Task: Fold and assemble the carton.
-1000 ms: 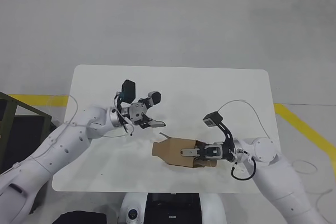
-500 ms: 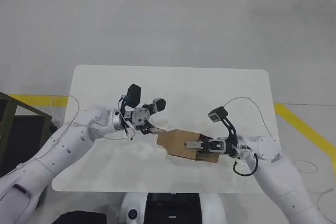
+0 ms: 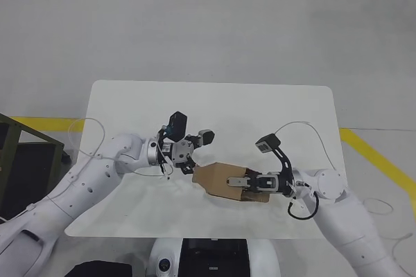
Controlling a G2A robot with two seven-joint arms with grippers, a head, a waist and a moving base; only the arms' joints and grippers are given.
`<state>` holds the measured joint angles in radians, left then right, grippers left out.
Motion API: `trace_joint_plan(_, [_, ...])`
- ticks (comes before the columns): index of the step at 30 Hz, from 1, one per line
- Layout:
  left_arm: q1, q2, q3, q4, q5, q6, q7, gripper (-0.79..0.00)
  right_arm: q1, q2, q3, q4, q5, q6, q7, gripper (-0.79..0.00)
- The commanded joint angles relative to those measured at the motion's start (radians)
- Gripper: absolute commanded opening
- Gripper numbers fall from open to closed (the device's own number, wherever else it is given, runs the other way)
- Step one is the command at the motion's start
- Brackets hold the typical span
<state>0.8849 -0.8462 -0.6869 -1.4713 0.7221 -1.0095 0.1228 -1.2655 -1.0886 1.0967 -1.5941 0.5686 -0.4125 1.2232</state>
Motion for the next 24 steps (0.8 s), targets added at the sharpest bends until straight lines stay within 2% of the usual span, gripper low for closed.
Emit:
trace_joint_plan(1, [0.001, -0.004, -0.003, 0.000, -0.001, 0.001, -0.009, 0.000, -0.001, 0.000, -0.002, -0.002, -0.003, 0.000, -0.001, -0.785])
trace_joint_plan(24, [0.029, -0.036, -0.055, -0.007, -0.009, -0.003, -0.081, 0.000, 0.007, 0.000, -0.012, -0.008, -0.006, 0.007, 0.004, -0.785])
